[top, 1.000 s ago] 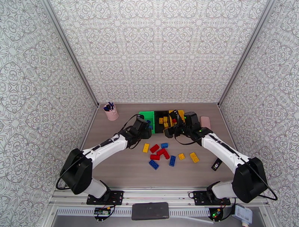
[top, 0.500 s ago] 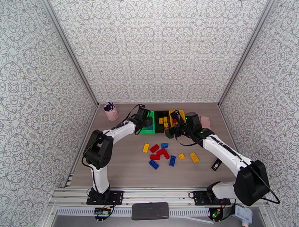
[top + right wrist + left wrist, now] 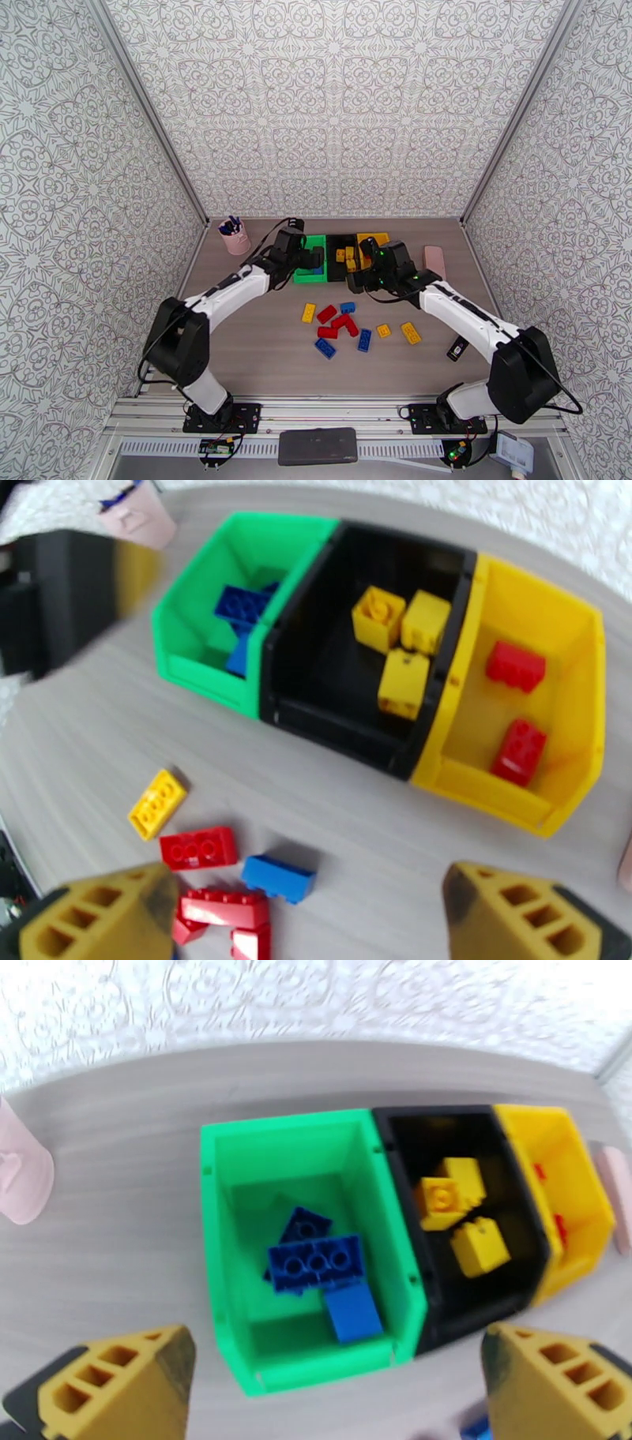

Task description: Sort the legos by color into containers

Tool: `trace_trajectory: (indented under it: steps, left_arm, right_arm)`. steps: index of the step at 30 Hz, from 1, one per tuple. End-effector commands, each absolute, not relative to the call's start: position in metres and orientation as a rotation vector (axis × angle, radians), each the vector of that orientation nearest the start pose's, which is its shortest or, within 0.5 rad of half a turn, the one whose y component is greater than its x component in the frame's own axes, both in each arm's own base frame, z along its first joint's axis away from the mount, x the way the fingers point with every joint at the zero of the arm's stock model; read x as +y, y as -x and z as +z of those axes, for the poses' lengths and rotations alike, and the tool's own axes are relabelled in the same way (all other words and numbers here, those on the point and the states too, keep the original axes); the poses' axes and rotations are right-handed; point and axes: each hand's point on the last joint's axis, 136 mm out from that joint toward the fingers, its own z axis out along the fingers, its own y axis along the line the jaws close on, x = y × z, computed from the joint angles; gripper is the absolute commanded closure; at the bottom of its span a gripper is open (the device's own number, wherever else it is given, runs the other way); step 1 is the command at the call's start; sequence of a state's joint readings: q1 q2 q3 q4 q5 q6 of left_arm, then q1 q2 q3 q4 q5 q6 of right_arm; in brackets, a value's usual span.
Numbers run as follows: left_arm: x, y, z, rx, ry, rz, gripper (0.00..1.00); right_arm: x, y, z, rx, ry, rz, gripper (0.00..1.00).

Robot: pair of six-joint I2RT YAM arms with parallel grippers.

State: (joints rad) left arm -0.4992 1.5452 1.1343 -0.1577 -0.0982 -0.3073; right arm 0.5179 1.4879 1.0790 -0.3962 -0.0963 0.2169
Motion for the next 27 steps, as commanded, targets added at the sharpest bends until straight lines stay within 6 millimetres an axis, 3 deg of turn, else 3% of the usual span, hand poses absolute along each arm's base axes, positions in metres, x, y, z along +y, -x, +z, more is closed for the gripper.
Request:
trace_trajectory:
  steps: [1, 11, 15, 20, 27]
  left_arm:
    - [-0.222, -0.388, 0.214, 2.057, -0.36, -0.474, 0.0]
    - [-0.225, -0.283, 0.214, 1.919, -0.715, -0.593, 0.0]
    - [-0.237, -0.243, 0.214, 1.831, -0.896, -0.708, 0.0]
    - [-0.237, -0.227, 0.213, 1.758, -0.951, -0.721, 0.0]
    - [-0.242, -0.225, 0.21, 1.749, -0.988, -0.735, 0.0]
  right_arm:
    - [0.218, -0.356, 0.147, 2.46, 0.28, 0.377, 0.08]
    - [0.251, -0.345, 0.101, 2.605, 0.318, 0.245, 0.1]
    - [0.259, -0.343, 0.084, 2.658, 0.334, 0.246, 0.11]
    - [0.262, -0.342, 0.065, 2.711, 0.351, 0.219, 0.13]
    - [0.264, -0.34, 0.043, 2.761, 0.359, 0.201, 0.17]
